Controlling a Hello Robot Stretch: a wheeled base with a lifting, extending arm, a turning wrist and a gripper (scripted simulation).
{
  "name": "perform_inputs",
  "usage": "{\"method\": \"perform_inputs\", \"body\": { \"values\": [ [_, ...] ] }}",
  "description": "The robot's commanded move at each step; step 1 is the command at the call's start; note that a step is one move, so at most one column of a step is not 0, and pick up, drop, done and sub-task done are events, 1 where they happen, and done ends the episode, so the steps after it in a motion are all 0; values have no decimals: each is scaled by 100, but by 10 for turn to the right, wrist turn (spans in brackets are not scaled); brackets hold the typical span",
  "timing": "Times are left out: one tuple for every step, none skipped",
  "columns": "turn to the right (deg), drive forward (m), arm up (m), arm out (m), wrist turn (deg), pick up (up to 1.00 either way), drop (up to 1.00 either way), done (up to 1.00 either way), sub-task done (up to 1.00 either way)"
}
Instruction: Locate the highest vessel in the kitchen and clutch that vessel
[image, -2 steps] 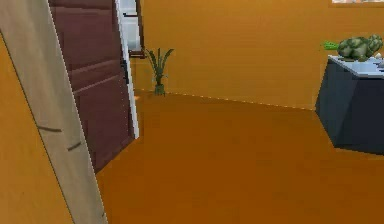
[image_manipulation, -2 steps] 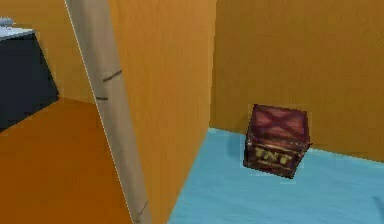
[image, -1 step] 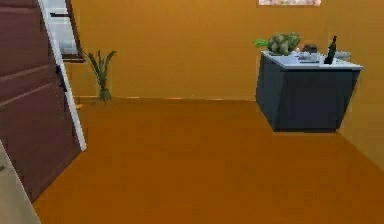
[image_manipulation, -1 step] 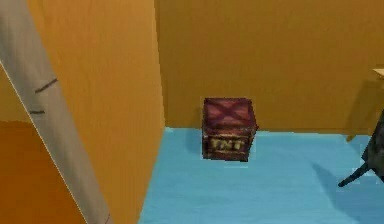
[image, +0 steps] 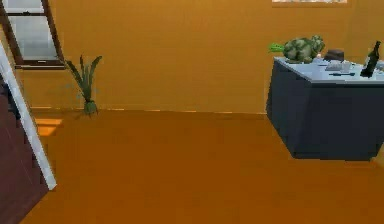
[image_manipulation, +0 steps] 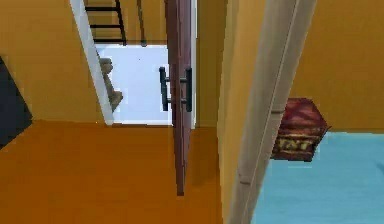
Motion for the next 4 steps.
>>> {"method": "perform_inputs", "body": {
  "values": [
    [300,0,0,0,0,0,0,0,0],
    [0,100,0,0,0,0,0,0,0],
    [0,65,0,0,0,0,0,0,0],
    [-240,0,0,0,0,0,0,0,0]
  ]
}}
